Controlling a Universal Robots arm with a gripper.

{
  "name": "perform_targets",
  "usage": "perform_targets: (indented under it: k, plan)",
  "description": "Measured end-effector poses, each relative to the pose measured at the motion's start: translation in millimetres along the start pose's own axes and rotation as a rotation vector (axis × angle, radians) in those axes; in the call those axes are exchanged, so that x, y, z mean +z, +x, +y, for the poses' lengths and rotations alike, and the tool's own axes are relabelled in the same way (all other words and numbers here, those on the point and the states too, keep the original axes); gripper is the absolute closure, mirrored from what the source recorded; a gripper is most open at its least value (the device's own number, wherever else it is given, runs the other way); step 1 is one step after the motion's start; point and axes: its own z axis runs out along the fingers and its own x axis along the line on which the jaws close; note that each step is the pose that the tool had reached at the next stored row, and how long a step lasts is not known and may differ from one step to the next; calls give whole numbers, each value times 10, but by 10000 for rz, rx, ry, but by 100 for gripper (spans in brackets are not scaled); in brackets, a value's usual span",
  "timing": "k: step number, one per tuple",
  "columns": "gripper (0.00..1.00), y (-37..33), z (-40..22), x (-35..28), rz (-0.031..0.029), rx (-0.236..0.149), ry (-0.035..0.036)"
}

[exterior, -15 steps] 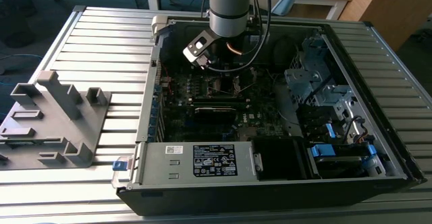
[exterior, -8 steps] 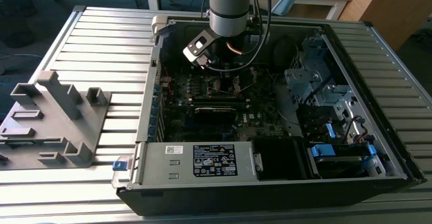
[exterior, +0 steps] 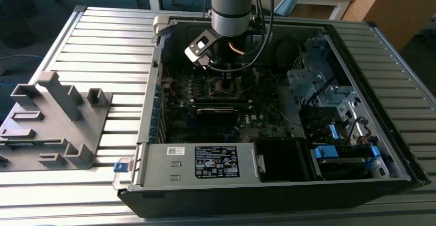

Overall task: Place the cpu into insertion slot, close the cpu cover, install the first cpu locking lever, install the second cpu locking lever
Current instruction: 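Place the cpu into insertion slot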

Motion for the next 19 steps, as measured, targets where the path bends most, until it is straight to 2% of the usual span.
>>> perform_targets:
  k: [2, 9, 10, 11, 12, 16, 19]
  plan:
    - [88, 0, 0, -3, 0, 0, 0]
    - [89, 0, 1, -10, 1, -1, 15]
    - [89, 0, 3, -9, -2, 1, 149]
    - [89, 0, 7, -7, -5, 3, 325]
    - [89, 0, 9, -6, -6, 5, 459]
    - [89, 0, 12, -6, -6, 4, 463]
    - [89, 0, 50, -4, -7, 4, 463]
